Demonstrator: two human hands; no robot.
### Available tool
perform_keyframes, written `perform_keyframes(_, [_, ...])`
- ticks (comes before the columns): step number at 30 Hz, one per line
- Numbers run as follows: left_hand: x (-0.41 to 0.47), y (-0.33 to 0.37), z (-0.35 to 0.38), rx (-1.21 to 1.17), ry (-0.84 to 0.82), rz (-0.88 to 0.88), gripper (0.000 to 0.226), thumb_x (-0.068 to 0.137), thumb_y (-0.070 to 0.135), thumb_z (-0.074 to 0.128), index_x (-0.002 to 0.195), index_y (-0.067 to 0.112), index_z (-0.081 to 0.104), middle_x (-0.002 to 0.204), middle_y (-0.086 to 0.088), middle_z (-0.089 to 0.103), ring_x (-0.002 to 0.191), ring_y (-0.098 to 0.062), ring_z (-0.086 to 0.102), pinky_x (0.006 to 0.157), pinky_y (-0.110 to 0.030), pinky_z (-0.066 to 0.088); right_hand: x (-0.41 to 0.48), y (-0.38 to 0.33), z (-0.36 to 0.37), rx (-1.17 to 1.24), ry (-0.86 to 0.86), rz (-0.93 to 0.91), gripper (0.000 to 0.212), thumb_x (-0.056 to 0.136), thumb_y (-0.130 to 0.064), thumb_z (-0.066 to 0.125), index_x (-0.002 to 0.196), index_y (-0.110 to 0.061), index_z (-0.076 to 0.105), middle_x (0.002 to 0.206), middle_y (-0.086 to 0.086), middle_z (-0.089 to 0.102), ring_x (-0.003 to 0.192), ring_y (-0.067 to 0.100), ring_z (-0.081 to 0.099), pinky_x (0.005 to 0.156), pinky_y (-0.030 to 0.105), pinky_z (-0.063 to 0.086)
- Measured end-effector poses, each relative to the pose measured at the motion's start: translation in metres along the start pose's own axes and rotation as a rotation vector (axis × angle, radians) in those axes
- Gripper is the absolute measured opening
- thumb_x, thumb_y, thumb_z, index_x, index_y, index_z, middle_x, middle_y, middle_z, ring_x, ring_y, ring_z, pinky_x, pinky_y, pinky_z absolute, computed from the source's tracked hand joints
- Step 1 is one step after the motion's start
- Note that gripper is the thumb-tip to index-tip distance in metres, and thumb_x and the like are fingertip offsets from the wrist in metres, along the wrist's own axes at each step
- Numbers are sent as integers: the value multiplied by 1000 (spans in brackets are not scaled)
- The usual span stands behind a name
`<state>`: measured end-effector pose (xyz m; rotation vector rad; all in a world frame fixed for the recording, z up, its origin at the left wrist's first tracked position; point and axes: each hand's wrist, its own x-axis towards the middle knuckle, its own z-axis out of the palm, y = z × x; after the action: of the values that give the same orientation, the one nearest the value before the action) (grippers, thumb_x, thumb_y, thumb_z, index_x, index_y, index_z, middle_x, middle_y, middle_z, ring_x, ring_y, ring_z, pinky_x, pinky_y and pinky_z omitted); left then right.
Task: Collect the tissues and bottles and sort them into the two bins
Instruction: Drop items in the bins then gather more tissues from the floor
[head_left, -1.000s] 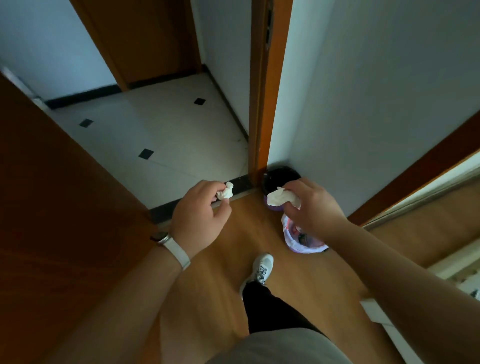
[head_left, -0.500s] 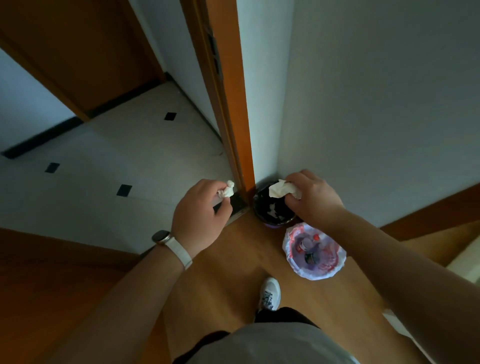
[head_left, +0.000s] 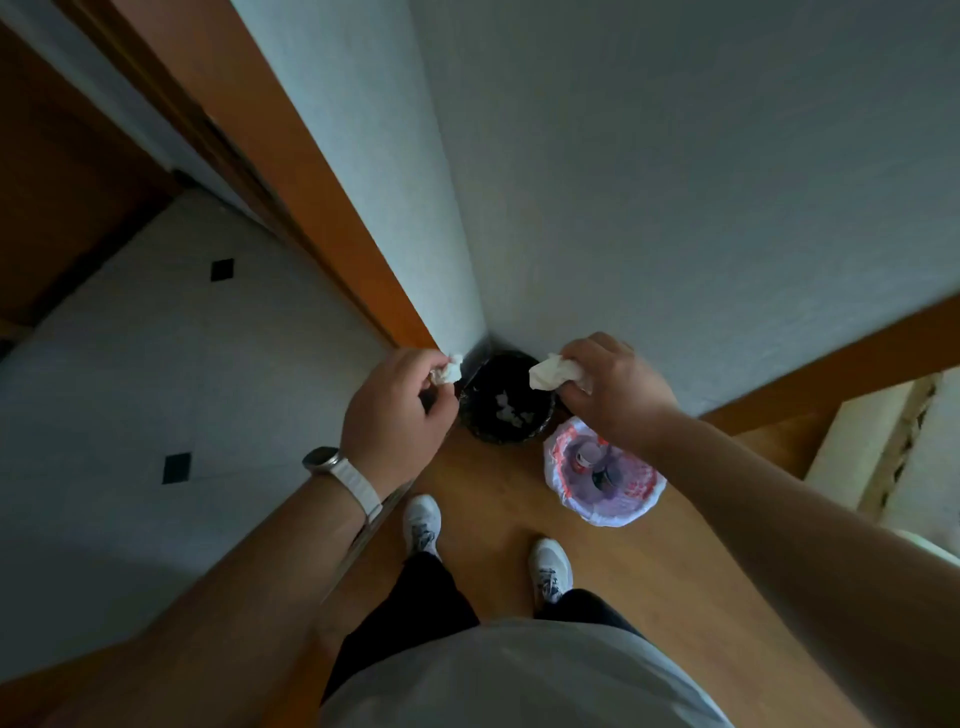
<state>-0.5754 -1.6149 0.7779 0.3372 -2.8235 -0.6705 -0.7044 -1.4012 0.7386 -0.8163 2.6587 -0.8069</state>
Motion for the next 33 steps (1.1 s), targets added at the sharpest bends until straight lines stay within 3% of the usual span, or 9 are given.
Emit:
perform_keyframes(7, [41,-56,27,-86,-138,108,19,87,16,64,105,14,63,93,1,62,80,-15,55,61,-36,51,19,-1,34,-4,-3,214,31,81,-20,65,112,-16,62,106,5,60,95,28,56,72,36,48])
perform_keyframes(17, [96,-152,88,-172,-336,205,18,87,13,65,105,10,64,96,-2,63,81,-16,57,61,-29,49,64,-15,110,-55,-11,471,33,83,-20,61,116,-18,61,111,3,59,100,27,56,70,28,32])
perform_keyframes(19, [100,-170,114,-178,-376,204,18,87,14,64,105,11,64,95,-2,62,80,-17,56,59,-28,47,72,-6,133,-84,-27,526,32,85,-24,58,117,-23,59,114,-2,58,103,23,55,70,27,31])
perform_keyframes(22, [104,-195,163,-168,-416,176,18,86,15,65,104,12,63,91,4,56,78,-14,52,57,-19,37,83,22,177,-31,-49,544,33,84,-24,59,117,-22,60,114,0,59,104,23,56,74,31,42])
perform_keyframes(25, [104,-216,221,-161,-463,127,19,86,15,66,105,13,62,90,9,51,75,-9,48,57,-10,30,93,61,227,-18,-82,560,35,86,-27,61,121,-22,57,116,-1,57,104,22,54,72,28,37])
perform_keyframes(28, [100,-242,289,-141,-511,68,20,88,17,65,107,14,62,94,5,55,76,-10,49,56,-12,30,105,104,279,10,-103,575,37,86,-27,61,122,-21,55,116,0,55,100,20,52,73,27,32])
perform_keyframes(33, [93,-289,405,-112,-594,15,22,88,18,62,110,15,62,95,5,51,80,-15,51,63,-26,38,123,177,361,9,-129,601,40,86,-22,58,125,-19,54,120,5,55,100,27,56,69,28,34])
